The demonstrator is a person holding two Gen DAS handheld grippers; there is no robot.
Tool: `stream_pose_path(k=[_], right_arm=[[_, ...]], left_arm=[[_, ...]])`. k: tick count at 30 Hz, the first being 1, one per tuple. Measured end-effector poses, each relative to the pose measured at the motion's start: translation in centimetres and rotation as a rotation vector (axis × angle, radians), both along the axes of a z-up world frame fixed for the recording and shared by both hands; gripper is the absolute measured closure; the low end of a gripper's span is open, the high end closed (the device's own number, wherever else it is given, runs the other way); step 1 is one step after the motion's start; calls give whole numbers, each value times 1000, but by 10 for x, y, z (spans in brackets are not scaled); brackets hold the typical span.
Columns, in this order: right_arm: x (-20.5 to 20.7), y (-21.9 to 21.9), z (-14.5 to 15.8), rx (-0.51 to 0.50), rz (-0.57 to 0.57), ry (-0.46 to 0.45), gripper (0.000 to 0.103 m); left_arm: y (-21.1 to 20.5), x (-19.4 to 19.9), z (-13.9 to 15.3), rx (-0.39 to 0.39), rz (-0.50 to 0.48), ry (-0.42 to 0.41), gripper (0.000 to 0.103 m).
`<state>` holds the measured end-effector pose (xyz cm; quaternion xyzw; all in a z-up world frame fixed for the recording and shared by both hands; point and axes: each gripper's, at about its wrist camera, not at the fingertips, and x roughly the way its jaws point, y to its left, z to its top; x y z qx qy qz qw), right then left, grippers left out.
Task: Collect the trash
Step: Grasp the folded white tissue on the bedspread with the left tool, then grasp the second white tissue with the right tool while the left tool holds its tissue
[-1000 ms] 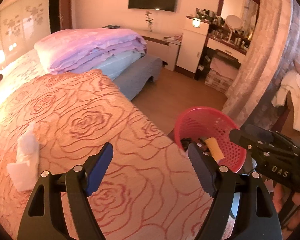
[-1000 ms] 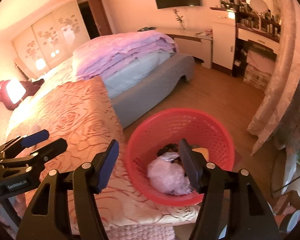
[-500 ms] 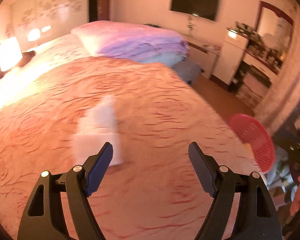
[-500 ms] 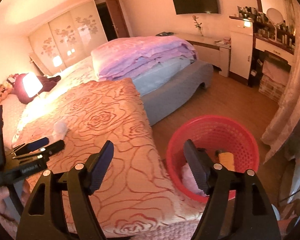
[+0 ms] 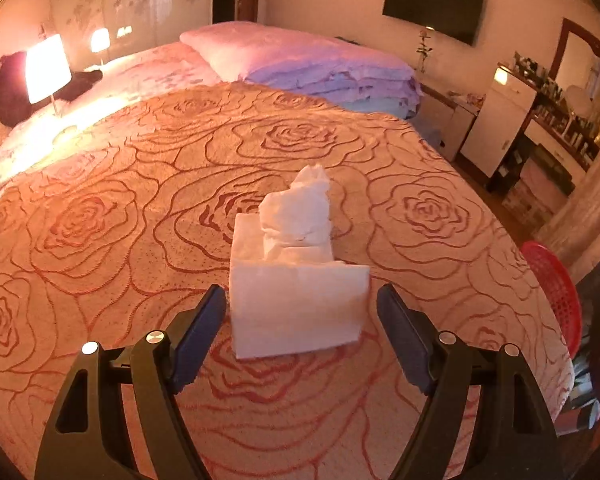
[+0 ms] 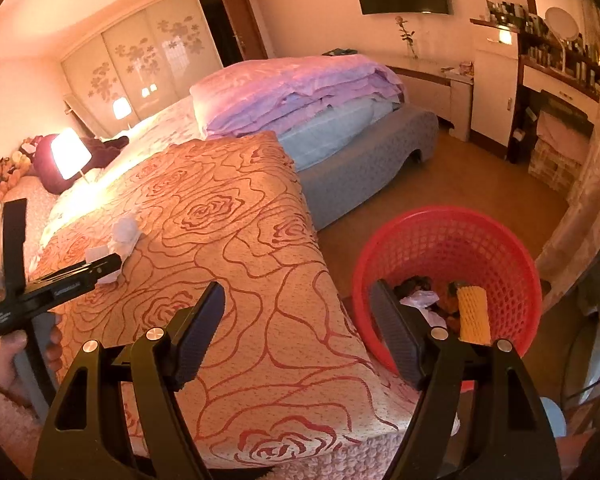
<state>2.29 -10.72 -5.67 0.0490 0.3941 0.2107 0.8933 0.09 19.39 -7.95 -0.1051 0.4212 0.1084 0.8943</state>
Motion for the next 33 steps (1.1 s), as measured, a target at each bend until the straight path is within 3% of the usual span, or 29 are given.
stream_pose_path(k=[1,10,13,24,33], right_arm=[[0,0,-1,0,-1,1,30],[-2,8,-7,-14,23,10,30],[-4,12,-6,-15,35,7,30],[-10,41,-5,-40,107,6,30],[-2,113,4,-47,255,9,33]], left_arm=[[3,0,-2,-8,6,1,29],[8,-12,0,-20,-6,-22,83],[10,-20,3,-40,-16,-30,93],[-2,-62,9,-56,-80,-51,96],[-10,-71,2,-78,-115,-52,96]])
